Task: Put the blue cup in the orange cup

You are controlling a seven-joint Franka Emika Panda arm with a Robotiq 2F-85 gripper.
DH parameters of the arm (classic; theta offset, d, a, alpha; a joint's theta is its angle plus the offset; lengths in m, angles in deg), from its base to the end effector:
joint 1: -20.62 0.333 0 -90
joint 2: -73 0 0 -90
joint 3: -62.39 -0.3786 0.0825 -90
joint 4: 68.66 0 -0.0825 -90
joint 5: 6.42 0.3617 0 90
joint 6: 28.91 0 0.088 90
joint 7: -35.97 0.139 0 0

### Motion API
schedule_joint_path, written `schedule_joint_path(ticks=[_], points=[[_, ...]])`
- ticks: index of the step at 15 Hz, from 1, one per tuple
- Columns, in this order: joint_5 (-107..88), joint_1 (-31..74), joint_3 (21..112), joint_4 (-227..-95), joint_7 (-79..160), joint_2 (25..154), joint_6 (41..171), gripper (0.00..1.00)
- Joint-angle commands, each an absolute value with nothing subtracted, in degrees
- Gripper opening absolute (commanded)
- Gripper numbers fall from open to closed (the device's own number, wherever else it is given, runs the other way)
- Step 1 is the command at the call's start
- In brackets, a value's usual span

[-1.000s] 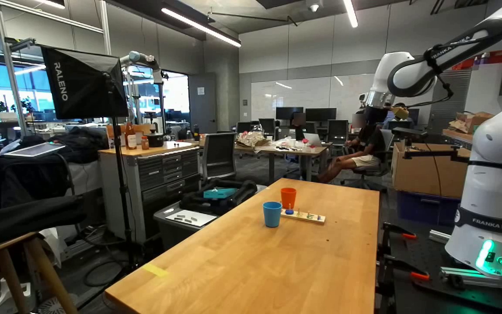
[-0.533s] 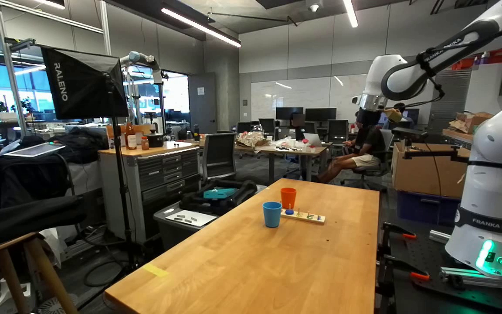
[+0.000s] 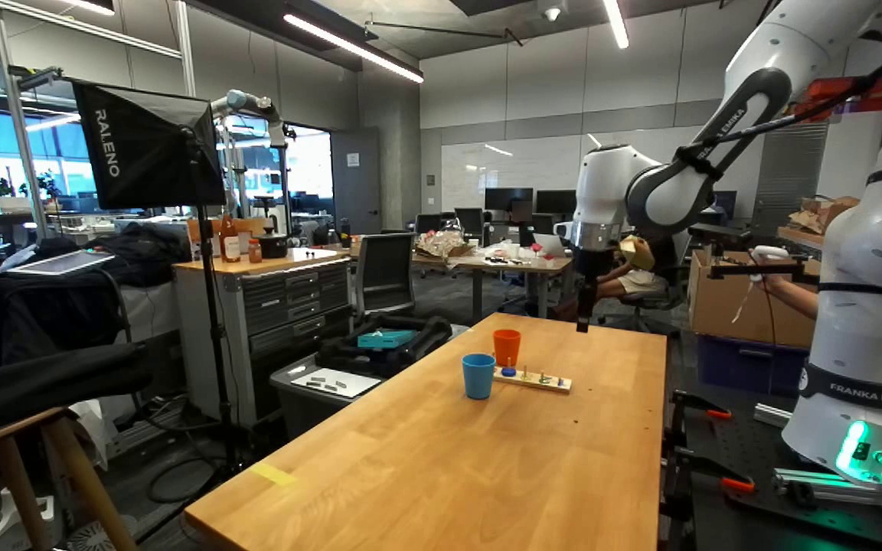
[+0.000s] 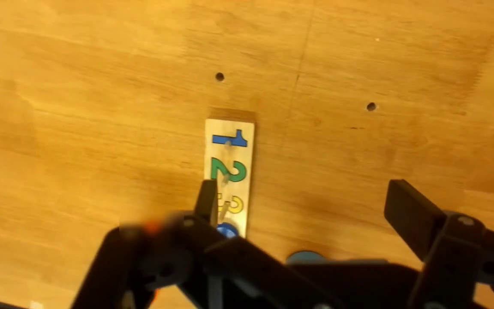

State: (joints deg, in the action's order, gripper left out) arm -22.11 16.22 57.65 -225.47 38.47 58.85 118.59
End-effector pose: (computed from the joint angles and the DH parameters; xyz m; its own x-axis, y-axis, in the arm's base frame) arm 0.3719 0.0015 0.3514 0.9793 0.1906 0.0678 0.1759 -0.9677 0.1805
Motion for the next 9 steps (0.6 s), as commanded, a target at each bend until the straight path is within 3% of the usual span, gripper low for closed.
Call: schedule_joint_path(ticks=[1, 9], points=[[-27.5, 16.9, 54.1, -215.8, 48.0, 73.4, 119.3, 1.0], [-31.6, 26.7, 60.5, -190.4, 57.0, 97.6, 114.9, 1.0]])
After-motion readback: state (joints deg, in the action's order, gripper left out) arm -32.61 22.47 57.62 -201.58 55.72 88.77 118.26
